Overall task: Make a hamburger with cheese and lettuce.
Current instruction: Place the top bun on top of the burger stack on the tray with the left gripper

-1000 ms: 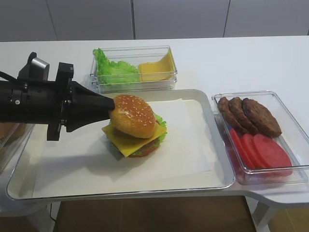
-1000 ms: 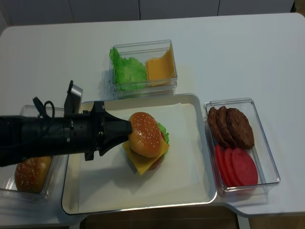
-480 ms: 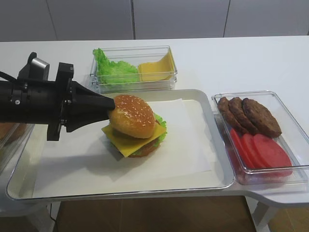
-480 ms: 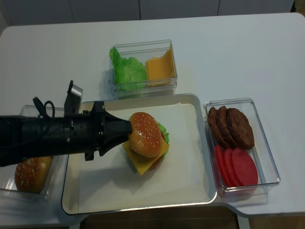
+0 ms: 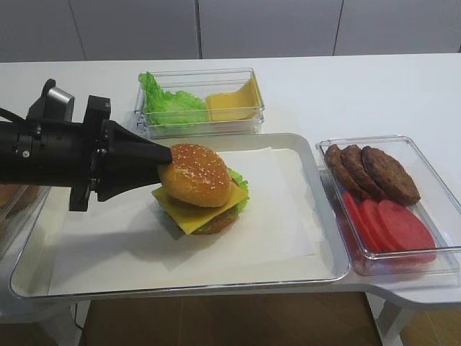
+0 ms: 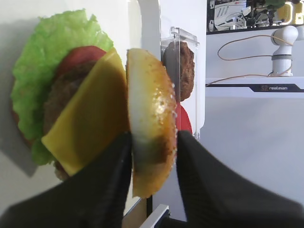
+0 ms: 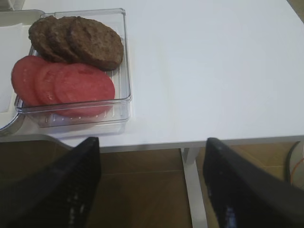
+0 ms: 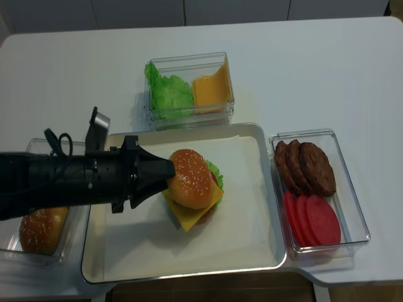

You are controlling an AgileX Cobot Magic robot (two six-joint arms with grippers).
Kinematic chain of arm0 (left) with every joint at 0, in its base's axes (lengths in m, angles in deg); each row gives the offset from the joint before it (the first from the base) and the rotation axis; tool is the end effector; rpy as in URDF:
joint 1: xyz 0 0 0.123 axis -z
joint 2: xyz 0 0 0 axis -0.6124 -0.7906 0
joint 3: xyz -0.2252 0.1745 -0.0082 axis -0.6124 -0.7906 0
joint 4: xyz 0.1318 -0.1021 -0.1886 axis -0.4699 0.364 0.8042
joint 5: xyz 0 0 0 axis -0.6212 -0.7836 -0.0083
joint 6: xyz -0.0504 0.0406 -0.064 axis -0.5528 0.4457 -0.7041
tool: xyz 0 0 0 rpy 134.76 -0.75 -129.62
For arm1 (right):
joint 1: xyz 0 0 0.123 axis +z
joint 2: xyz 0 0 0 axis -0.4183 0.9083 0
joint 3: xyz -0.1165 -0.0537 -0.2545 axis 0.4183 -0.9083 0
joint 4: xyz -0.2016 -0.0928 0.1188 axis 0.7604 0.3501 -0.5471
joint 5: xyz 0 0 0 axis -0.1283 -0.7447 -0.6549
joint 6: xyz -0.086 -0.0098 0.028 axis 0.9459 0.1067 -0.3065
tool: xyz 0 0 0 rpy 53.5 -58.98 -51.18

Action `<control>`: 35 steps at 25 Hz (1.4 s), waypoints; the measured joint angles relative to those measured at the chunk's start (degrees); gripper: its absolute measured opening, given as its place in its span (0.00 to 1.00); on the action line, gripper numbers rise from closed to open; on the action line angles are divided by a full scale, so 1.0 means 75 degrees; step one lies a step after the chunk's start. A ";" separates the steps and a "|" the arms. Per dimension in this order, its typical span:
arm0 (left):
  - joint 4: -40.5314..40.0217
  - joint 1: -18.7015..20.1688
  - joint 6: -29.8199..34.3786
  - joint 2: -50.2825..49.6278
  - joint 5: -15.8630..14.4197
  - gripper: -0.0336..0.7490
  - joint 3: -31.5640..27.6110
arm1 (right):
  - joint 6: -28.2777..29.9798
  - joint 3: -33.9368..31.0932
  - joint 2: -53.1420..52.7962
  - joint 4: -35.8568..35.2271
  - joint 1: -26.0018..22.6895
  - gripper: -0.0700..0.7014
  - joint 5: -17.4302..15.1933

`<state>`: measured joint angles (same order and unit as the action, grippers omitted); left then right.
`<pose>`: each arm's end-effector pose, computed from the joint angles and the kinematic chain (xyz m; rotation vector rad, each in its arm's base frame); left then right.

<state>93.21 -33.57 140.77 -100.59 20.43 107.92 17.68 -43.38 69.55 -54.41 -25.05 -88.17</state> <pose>0.2598 -0.0990 0.2096 -0.1783 2.3436 -1.6361 -0.0102 0.0043 0.2644 0.0008 2.1256 0.0585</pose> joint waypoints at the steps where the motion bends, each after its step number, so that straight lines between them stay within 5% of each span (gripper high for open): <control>1: 0.0000 0.0000 0.0000 0.0000 0.0000 0.36 0.0000 | 0.0000 0.0000 0.0000 0.0000 0.0000 0.75 0.0000; 18: -0.0100 0.0000 0.0000 0.0000 0.0019 0.53 0.0000 | 0.0000 0.0000 0.0000 0.0000 0.0000 0.75 0.0000; 35: -0.0297 0.0000 -0.0138 0.0000 0.0221 0.54 0.0000 | 0.0000 0.0000 0.0000 0.0000 0.0000 0.75 0.0000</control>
<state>90.98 -33.57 139.73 -100.59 22.08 107.92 17.68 -43.38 69.55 -54.41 -25.05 -88.17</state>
